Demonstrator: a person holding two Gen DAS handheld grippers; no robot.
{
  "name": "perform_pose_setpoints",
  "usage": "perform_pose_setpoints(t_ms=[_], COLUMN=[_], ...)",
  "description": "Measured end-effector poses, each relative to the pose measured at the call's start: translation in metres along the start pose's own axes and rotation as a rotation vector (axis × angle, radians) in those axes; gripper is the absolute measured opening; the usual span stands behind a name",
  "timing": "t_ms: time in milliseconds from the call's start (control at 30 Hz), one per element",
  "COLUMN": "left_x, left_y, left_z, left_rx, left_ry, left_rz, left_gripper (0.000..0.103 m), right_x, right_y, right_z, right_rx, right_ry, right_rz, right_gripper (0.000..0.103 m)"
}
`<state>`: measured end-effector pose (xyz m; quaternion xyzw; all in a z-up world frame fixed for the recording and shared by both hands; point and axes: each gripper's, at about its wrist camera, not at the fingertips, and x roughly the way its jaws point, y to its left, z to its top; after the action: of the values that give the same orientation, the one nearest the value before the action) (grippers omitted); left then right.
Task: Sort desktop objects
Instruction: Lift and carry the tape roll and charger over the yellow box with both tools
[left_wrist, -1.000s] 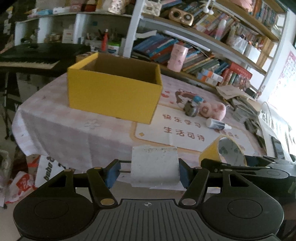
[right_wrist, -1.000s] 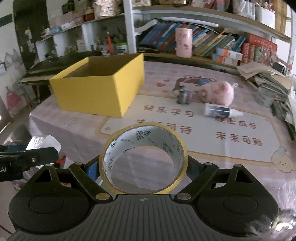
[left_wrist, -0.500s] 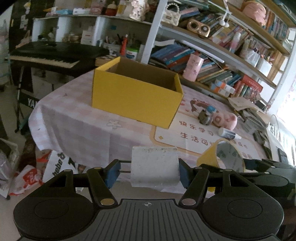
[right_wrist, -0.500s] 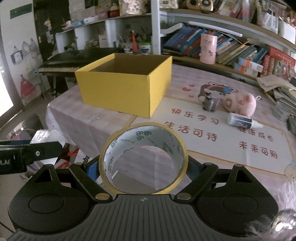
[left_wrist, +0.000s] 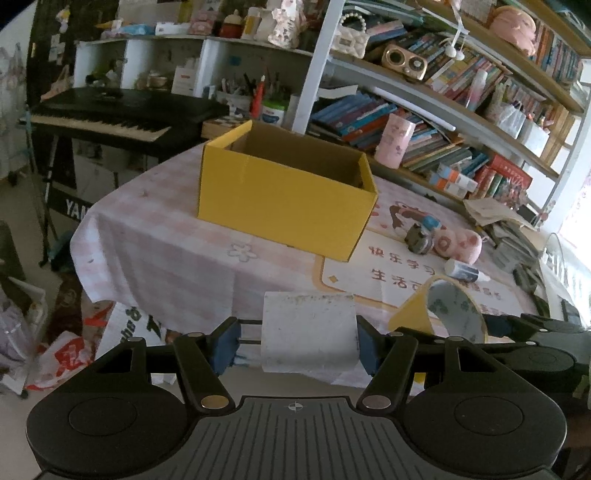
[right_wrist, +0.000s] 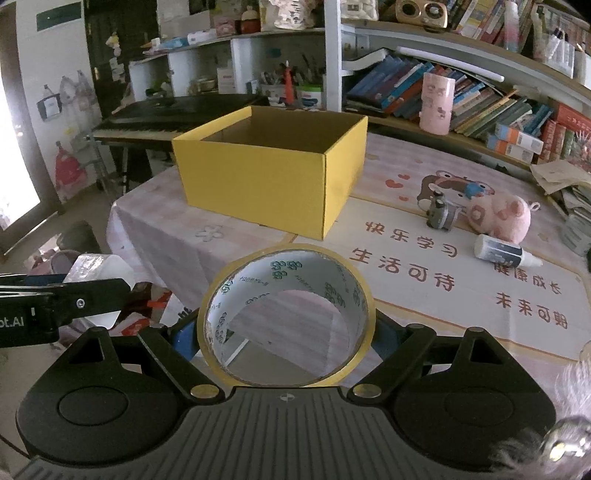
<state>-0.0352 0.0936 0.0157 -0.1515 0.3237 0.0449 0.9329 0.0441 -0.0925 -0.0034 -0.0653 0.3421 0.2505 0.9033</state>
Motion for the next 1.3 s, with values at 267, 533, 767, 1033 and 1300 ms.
perform_pose_setpoints(t_ms=[267, 533, 767, 1033, 1300], left_x=[0.000, 0.005, 0.019, 0.038, 0.065], left_y=[0.007, 0.010, 0.012, 0.011, 0.016], left_z=[0.003, 0.007, 0.014, 0.033, 0.085], left_rx=[-0.002, -0.020, -0.039, -0.013, 0.012], left_ry=[-0.001, -0.002, 0.001, -0.015, -0.102], left_rz=[0.008, 0.010, 0.004, 0.025, 0.064], left_gripper=[0.065, 0.065, 0.065, 0.065, 0.065], right_x=[0.003, 0.008, 0.020, 0.040, 0.064], right_y=[0.007, 0.008, 0.005, -0.003, -0.007], right_z=[0.004, 0.009, 0.017, 0.046, 0.096], right_rx=[-0.008, -0.024, -0.045, -0.064, -0.124], right_ry=[-0.001, 0.003, 0.011, -0.040, -0.137], right_rz=[0.007, 0.009, 0.006, 0.009, 0.041], right_gripper=[0.088, 0.088, 0.088, 0.088, 0.088])
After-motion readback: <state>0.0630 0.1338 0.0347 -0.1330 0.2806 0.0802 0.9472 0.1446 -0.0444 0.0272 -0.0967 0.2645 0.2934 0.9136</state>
